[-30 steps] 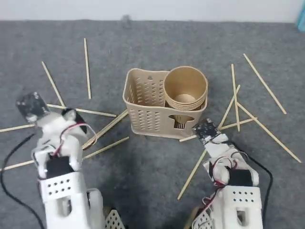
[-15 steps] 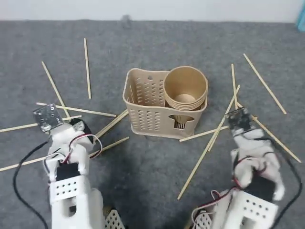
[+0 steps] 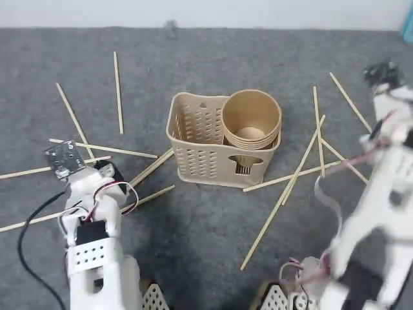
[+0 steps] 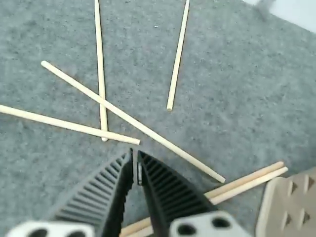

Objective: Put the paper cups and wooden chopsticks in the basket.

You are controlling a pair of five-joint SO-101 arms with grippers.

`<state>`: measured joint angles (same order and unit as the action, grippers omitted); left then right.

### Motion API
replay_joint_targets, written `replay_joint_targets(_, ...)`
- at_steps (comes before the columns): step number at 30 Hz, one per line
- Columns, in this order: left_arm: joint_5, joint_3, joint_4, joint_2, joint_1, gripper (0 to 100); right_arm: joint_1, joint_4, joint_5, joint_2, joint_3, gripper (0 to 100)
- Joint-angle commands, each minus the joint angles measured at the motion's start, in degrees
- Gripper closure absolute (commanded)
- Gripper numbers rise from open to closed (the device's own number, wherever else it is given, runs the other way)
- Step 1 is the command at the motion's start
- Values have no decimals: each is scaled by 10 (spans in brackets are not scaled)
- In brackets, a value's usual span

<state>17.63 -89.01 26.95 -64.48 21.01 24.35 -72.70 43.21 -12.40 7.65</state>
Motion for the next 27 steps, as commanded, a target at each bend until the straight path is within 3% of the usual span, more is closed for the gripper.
replay_joint_targets(1, -7, 1, -14, -8, -4, 987, 6, -4, 31, 140, -160, 897)
replay_joint_targets(10, -8, 1, -14, -7, -19, 987, 5, 2, 89, 441, -389, 895)
replay_joint_targets(16, -57, -21, -51, -11, -35, 987, 3, 0, 129, 613, -585, 895)
replay_joint_targets(27, -59, -22, -58, -11, -38, 987, 9, -15, 152, 874, -857, 899)
